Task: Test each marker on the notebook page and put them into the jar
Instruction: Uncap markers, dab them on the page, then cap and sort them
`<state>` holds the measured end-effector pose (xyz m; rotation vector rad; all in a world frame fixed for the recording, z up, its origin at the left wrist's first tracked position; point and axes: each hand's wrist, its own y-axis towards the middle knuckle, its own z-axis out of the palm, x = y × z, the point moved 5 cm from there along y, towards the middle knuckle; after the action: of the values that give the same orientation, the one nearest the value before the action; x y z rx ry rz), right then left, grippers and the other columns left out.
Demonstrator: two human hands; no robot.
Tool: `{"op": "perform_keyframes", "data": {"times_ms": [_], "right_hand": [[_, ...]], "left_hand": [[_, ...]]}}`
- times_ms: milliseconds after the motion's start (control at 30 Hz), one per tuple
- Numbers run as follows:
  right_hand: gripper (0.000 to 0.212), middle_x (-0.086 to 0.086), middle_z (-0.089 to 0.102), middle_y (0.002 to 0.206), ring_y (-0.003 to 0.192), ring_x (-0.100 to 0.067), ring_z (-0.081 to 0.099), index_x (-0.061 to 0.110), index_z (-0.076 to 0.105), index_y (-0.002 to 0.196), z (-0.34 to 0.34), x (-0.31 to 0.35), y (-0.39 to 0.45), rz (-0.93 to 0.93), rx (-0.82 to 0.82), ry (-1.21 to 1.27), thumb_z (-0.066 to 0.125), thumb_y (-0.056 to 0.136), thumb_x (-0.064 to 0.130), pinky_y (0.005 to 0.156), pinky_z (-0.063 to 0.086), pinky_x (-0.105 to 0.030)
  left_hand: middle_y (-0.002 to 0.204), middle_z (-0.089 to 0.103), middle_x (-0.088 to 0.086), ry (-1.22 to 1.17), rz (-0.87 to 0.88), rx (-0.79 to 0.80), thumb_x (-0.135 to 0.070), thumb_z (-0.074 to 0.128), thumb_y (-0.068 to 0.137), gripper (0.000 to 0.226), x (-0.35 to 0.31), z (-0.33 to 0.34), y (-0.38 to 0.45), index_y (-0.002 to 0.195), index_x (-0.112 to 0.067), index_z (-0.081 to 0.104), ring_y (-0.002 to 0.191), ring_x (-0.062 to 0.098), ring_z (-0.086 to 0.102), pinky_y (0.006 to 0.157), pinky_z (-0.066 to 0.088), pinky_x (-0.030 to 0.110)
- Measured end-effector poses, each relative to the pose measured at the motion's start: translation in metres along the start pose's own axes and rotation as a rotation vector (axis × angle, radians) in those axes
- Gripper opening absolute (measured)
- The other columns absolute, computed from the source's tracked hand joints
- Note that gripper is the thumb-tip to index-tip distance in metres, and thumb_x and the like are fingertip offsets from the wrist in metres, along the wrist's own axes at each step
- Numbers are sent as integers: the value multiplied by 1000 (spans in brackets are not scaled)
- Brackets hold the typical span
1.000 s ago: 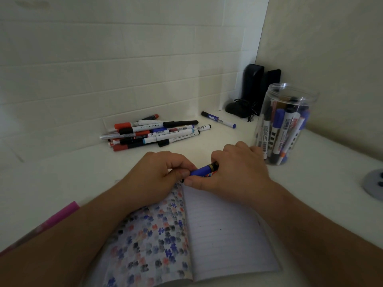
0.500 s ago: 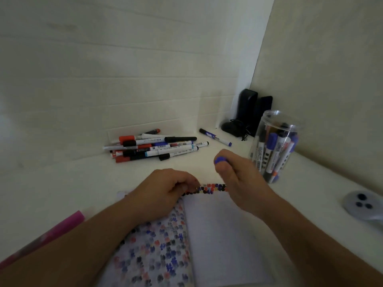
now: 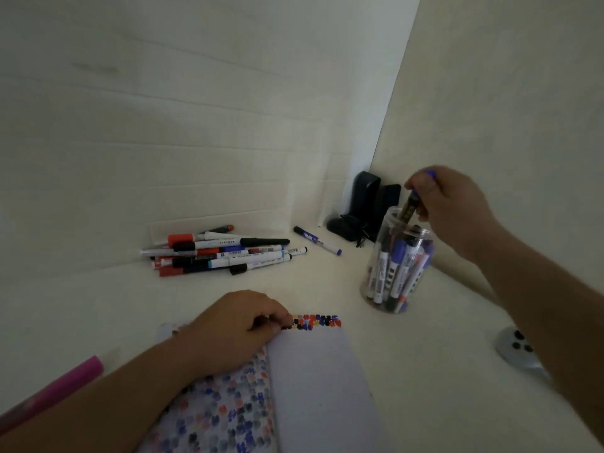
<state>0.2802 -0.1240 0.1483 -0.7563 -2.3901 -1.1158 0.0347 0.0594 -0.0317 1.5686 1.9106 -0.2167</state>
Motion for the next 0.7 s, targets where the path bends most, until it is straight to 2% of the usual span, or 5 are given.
{"op": "perform_keyframes", "data": {"times_ms": [100, 233, 467, 567, 700], "right_hand": [[22, -3, 67, 93, 81, -18, 61, 22, 67, 104, 16, -17, -1, 37, 74, -162, 51, 107, 36, 65, 42, -28], [15, -5, 67, 95, 79, -21, 65, 26, 48, 117, 25, -26, -3, 56, 96, -255, 51, 107, 37, 62, 52, -33], [35, -8, 60, 69, 58, -20, 58, 16, 50, 95, 33, -26, -10, -15, 52, -514, 33, 109, 44, 49, 43, -32], [58, -1, 61, 61, 59, -22, 59, 19, 66, 85, 44, -33, -12, -154, 103, -759, 26, 106, 56, 63, 54, -34], [59, -2, 61, 72, 72, -23, 58, 17, 71, 84, 48, -39, -11, -148, 61, -722, 31, 105, 56, 82, 55, -42]], "left_hand": [[107, 66, -28, 16, -2, 4, -28, 60, 100, 22, 0, 0, 1, 110, -44, 71, 103, -8, 56, 93, 49, 18], [106, 67, -28, 7, 0, 6, -28, 61, 100, 22, 1, 1, 1, 109, -45, 71, 104, -9, 57, 92, 49, 16], [106, 67, -28, -17, -2, -2, -28, 61, 100, 23, 2, -1, -1, 106, -49, 69, 103, -9, 57, 88, 48, 13], [106, 67, -27, -20, -7, -3, -29, 61, 99, 21, 4, -1, -1, 106, -47, 70, 102, -8, 57, 88, 49, 14], [104, 67, -26, -11, 13, -4, -27, 62, 99, 21, 3, -1, 0, 107, -44, 72, 102, -7, 59, 89, 50, 16]]}}
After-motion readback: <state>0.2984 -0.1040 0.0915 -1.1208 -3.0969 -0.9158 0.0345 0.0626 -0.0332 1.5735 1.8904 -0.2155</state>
